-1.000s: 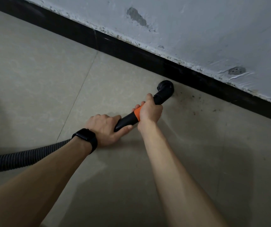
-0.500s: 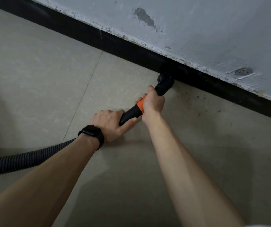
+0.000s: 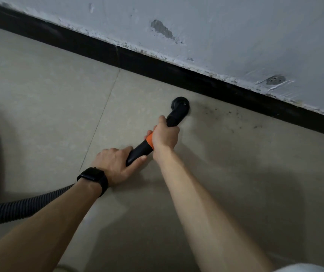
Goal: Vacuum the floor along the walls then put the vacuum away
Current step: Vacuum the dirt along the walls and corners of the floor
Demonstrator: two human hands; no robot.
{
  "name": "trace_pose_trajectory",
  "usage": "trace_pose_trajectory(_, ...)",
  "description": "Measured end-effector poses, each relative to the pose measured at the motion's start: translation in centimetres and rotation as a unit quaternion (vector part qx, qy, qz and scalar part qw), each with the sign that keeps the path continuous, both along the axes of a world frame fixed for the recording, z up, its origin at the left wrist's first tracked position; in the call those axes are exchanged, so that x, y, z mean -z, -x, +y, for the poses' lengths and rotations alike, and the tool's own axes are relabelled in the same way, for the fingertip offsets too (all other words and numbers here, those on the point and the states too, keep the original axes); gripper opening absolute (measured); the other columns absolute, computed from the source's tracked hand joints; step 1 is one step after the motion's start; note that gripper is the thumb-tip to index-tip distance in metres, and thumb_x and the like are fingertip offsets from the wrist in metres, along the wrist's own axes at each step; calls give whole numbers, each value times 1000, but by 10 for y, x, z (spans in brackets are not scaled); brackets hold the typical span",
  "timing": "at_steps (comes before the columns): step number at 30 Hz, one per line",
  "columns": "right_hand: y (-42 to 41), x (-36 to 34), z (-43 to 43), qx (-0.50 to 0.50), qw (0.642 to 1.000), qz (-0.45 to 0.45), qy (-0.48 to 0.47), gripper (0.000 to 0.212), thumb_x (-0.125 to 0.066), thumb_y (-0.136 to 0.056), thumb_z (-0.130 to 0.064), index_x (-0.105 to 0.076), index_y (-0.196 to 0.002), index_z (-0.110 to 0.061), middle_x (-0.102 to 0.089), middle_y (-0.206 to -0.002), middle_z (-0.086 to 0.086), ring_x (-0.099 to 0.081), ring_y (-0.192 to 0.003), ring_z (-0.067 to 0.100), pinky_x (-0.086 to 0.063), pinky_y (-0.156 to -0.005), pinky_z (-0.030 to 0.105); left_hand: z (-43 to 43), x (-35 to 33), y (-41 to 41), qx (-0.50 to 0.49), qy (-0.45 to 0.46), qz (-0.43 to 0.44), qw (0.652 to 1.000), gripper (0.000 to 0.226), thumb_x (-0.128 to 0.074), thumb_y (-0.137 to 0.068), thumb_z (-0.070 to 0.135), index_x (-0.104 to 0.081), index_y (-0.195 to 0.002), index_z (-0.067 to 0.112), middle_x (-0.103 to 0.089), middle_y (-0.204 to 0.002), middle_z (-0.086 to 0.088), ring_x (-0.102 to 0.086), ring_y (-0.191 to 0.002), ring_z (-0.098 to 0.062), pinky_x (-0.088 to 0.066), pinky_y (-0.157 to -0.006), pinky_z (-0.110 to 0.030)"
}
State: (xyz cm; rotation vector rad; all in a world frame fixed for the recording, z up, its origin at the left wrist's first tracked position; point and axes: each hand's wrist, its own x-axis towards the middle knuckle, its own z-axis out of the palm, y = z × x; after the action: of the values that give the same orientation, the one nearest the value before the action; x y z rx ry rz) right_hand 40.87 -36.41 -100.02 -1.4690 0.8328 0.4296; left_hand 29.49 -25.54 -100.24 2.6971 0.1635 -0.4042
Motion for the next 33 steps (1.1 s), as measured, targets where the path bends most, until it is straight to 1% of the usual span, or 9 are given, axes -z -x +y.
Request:
trace_pose_trajectory(3,16,1,-24,46,999,9,-3,38,-59,-102,-37,-50,-125,-8,-64,-86,8,-59,-39,8,-56,-54,30,-13,-3,6,44,-5,25,999,70,-6,-76,88,-46,-86,31,-54,-62,7,-51,-53,-13,-44,-53,-29)
trace_pose_trajectory(7,27,-2,-50,81,997,15,10,38,-59,-102,-37,-52,-124,-6,-64,-88,9,-60,-39,8,-54,-49,27,-33,-7,7,90,-9,39,995,68,-4,-72,86,-44,-85,32,-53,-62,7,-50,-53,-12,-35,-50,-28)
trace_pose_trajectory(11,27,-5,-77,120,992,20,8,40,-59,-102,-37,-54,-123,-3,-62,-85,9,-59,-40,11,-55,-54,30,-52,-7,-2,132,-18,27,991,71,-1,-76,87,-44,-85,31,-50,-61,8,-48,-51,-12,-32,-49,-30)
trace_pose_trajectory(14,20,-7,-113,165,986,9,16,28,-61,-102,-33,-57,-104,-5,-59,-69,4,-55,-38,12,-53,-49,28,-84,-6,-17,169,-28,20,985,59,-11,-82,83,-39,-83,32,-43,-59,10,-41,-49,-13,-29,-50,-32)
trace_pose_trajectory(17,16,-8,-139,194,981,6,15,25,-62,-102,-29,-56,-91,-7,-55,-61,2,-52,-36,13,-50,-44,26,-108,-5,-27,191,-38,10,981,62,-5,-77,84,-37,-83,32,-38,-58,10,-39,-51,-19,-28,-52,-33)
trace_pose_trajectory(20,13,-7,-160,207,978,12,8,22,-62,-101,-28,-57,-93,-8,-54,-60,1,-51,-39,14,-50,-46,27,-127,-4,-33,207,-32,2,978,66,-1,-74,85,-38,-84,31,-40,-59,9,-40,-50,-18,-27,-51,-32)
trace_pose_trajectory(25,10,-6,-179,214,977,10,1,20,-63,-100,-26,-57,-92,-9,-53,-51,-4,-50,-40,13,-49,-46,28,-145,-5,-38,216,-30,5,976,61,-9,-80,83,-39,-85,30,-42,-61,8,-42,-52,-19,-28,-52,-32)
trace_pose_trajectory(29,6,-7,-167,210,978,10,-7,18,-63,-99,-25,-56,-96,-8,-52,-55,-1,-50,-39,13,-49,-45,28,-135,-7,-39,199,-33,8,979,59,-12,-82,81,-40,-86,29,-44,-63,6,-45,-57,-23,-32,-56,-33)
trace_pose_trajectory(33,6,-6,-138,186,982,3,-41,15,-62,-100,-22,-55,-99,-10,-49,-47,-4,-48,-36,14,-48,-43,27,-111,-8,-31,173,-49,6,984,60,-7,-78,82,-37,-85,31,-39,-61,8,-42,-54,-22,-30,-55,-33)
